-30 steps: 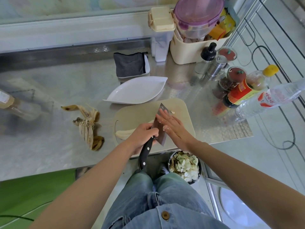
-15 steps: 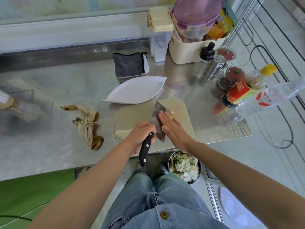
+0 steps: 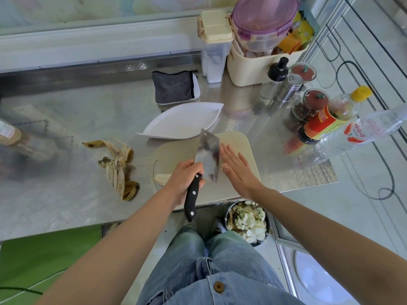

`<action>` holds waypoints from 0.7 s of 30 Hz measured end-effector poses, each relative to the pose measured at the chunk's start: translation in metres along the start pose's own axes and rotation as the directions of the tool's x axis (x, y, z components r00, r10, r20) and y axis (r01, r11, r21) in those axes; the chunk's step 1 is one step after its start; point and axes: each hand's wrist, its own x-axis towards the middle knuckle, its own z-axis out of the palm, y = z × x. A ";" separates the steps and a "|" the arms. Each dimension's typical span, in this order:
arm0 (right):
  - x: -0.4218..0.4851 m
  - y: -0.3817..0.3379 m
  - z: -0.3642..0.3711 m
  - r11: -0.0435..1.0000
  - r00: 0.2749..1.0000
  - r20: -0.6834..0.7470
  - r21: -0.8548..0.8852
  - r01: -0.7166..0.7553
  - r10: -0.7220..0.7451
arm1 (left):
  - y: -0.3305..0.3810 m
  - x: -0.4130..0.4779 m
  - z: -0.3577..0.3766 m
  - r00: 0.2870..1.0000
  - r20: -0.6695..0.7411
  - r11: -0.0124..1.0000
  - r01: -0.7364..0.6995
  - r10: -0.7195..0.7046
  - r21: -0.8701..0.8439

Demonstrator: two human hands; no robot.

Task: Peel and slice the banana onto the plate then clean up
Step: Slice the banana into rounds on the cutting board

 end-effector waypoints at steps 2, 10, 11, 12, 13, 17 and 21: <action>0.001 -0.003 0.001 0.999 1.000 0.011 -0.032 0.021 -0.021 | 0.000 0.002 0.001 1.000 -0.006 1.000 0.000 0.000 -0.006; 0.004 -0.001 -0.005 0.999 1.000 0.003 -0.049 0.014 -0.014 | 0.000 0.002 0.005 1.000 0.000 1.000 -0.004 0.004 -0.009; 0.005 0.000 -0.006 0.998 0.999 -0.016 -0.048 -0.028 0.028 | -0.001 0.002 0.004 1.000 -0.005 1.000 -0.003 0.003 -0.007; 0.005 0.002 -0.008 0.997 0.997 -0.043 -0.036 -0.064 0.063 | 0.000 0.002 0.004 1.000 -0.010 1.000 -0.006 0.006 0.002; 0.005 0.004 -0.009 0.998 0.996 -0.059 -0.017 -0.068 0.067 | 0.000 0.002 0.004 1.000 -0.012 1.000 -0.013 0.013 0.004; 0.007 -0.002 -0.011 0.994 1.000 -0.007 -0.105 -0.001 0.000 | -0.003 0.006 0.008 0.997 -0.008 0.996 -0.080 0.080 -0.030; 0.010 -0.020 -0.025 0.945 0.954 -0.172 0.261 -0.198 0.247 | -0.008 0.013 0.013 0.951 0.010 0.872 -0.286 0.308 0.398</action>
